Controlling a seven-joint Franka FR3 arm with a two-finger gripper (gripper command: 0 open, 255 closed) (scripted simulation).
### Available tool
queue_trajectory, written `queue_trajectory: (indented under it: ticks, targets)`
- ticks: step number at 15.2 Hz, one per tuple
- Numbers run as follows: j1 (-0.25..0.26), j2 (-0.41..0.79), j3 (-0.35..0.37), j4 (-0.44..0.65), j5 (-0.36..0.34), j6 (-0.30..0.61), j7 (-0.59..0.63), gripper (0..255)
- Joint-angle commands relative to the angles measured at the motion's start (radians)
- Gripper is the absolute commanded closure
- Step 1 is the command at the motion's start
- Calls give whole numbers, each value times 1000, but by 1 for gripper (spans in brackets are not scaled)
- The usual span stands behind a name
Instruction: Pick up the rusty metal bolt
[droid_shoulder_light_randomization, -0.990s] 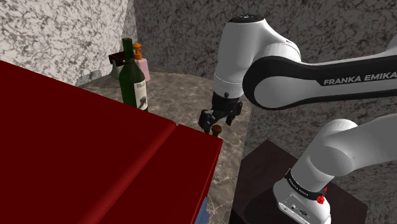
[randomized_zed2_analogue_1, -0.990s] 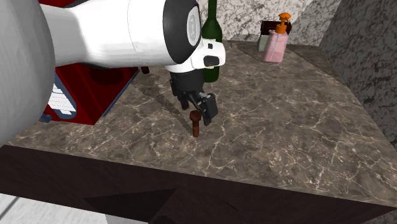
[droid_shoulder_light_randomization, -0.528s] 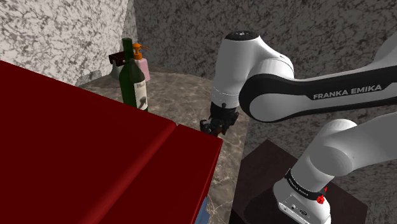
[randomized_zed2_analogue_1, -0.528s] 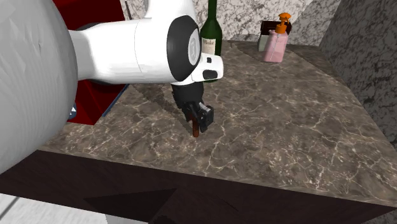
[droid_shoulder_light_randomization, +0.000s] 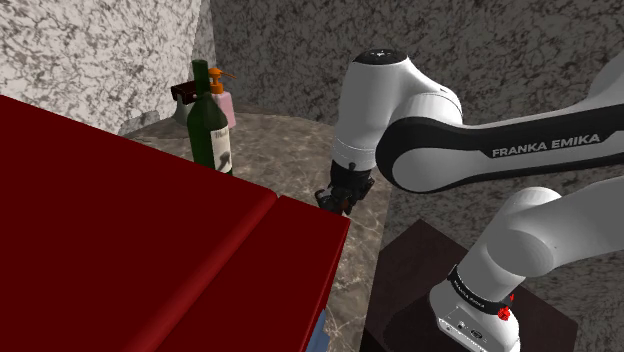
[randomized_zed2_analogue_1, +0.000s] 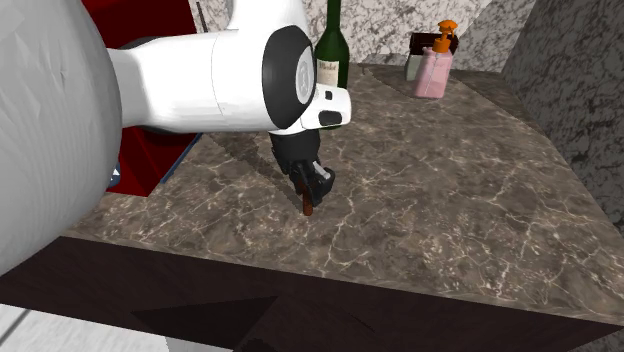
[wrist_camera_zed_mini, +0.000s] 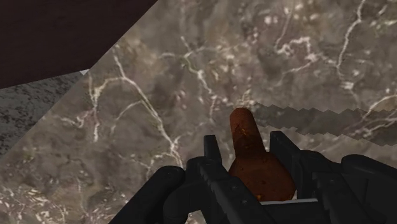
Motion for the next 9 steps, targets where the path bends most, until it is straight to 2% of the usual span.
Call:
queue_trajectory:
  ticks: [1,9]
  targets:
    - [-2,2,1,3,-1,-2,1,255]
    - [-2,-31,-42,86,-20,-118,-12,255]
